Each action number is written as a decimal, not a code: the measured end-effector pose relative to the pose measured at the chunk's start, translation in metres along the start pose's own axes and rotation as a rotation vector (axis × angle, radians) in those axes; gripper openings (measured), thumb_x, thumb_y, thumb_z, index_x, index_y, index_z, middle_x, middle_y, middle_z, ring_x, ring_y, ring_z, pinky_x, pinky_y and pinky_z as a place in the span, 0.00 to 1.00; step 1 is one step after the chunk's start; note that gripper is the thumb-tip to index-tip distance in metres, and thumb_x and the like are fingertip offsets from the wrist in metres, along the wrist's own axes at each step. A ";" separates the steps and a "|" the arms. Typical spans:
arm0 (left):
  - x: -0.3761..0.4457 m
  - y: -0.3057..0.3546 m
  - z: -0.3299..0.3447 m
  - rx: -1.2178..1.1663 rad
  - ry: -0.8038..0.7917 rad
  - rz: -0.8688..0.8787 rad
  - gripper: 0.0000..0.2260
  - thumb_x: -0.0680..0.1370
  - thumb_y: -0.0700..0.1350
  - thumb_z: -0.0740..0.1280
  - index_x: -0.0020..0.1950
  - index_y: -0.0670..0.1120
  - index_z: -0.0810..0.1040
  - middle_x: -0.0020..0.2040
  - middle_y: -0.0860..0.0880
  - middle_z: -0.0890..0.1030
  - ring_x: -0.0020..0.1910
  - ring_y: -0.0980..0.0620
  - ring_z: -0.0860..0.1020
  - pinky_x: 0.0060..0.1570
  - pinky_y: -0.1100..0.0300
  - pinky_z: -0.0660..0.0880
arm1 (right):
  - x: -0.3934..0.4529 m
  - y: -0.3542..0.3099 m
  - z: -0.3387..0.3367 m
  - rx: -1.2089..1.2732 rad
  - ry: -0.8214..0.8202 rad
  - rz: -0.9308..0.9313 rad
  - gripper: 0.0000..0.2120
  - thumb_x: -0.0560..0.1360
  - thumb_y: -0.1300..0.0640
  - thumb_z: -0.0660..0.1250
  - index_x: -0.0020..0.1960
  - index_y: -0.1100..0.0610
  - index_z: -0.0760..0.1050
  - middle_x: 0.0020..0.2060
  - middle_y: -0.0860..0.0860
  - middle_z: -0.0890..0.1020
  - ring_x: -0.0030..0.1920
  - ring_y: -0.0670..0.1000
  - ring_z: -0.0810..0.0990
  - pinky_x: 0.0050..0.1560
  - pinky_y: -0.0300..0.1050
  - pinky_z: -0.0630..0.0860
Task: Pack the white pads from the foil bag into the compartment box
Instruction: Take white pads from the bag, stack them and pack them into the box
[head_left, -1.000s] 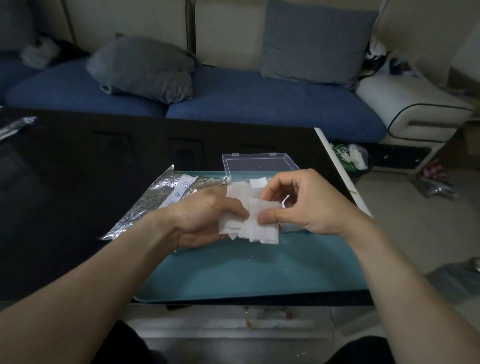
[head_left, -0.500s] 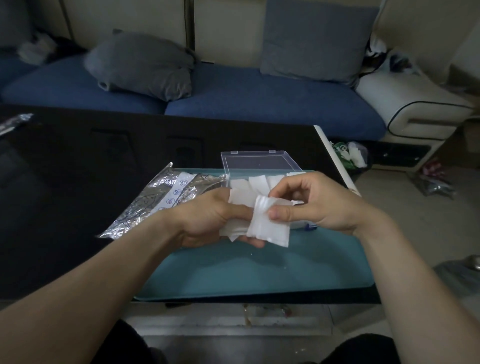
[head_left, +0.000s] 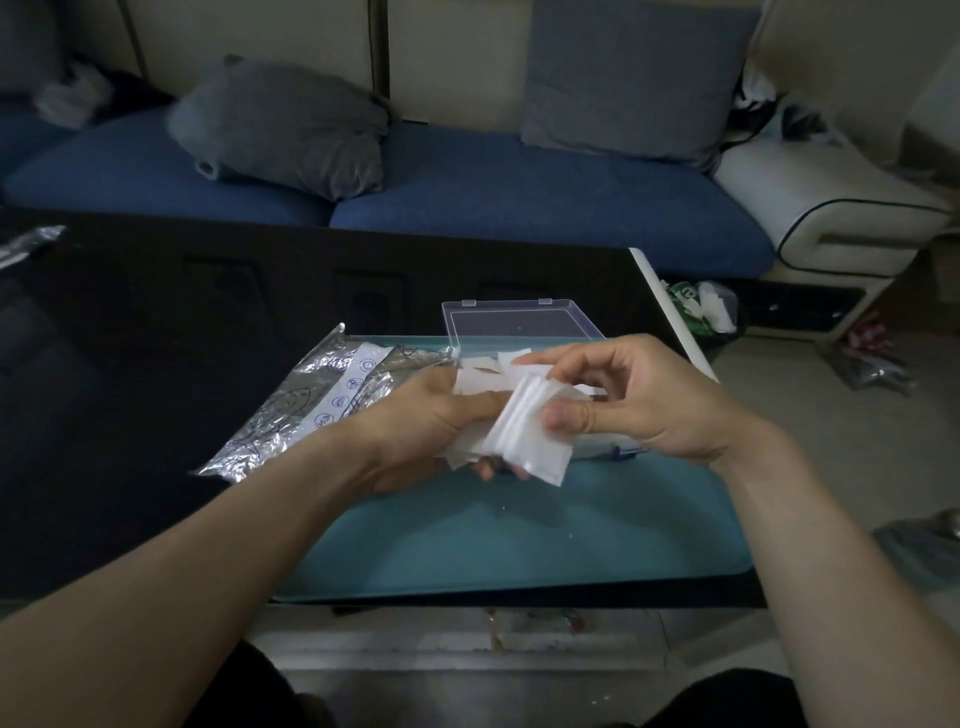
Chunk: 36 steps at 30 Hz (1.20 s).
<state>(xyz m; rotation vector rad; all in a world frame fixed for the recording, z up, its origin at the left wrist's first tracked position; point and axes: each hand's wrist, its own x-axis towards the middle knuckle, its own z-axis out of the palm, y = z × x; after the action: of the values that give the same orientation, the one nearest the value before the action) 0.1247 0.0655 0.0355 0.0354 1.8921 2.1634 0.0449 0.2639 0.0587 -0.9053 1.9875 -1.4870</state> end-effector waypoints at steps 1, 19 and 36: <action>0.000 -0.001 0.000 0.068 0.015 0.027 0.09 0.77 0.43 0.68 0.48 0.37 0.78 0.35 0.41 0.82 0.31 0.47 0.80 0.26 0.61 0.73 | -0.002 -0.001 -0.003 0.028 0.002 -0.012 0.10 0.66 0.56 0.78 0.47 0.56 0.85 0.61 0.49 0.83 0.64 0.49 0.80 0.65 0.48 0.77; 0.001 0.006 -0.008 -0.472 -0.166 -0.234 0.29 0.82 0.60 0.51 0.60 0.40 0.82 0.52 0.35 0.82 0.44 0.35 0.82 0.33 0.51 0.82 | 0.001 -0.010 0.007 0.241 0.064 0.086 0.22 0.60 0.57 0.77 0.53 0.59 0.78 0.38 0.55 0.86 0.39 0.51 0.84 0.40 0.43 0.81; 0.000 0.011 -0.014 -0.468 -0.133 -0.156 0.22 0.82 0.46 0.50 0.68 0.34 0.71 0.64 0.33 0.78 0.62 0.29 0.77 0.60 0.41 0.76 | 0.020 -0.003 0.032 -0.216 0.366 -0.014 0.13 0.66 0.56 0.82 0.47 0.55 0.81 0.40 0.47 0.85 0.38 0.42 0.83 0.41 0.36 0.79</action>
<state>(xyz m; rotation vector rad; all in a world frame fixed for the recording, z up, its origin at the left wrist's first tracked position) 0.1196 0.0509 0.0446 -0.0556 1.2387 2.3675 0.0551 0.2282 0.0528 -0.7737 2.4480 -1.5548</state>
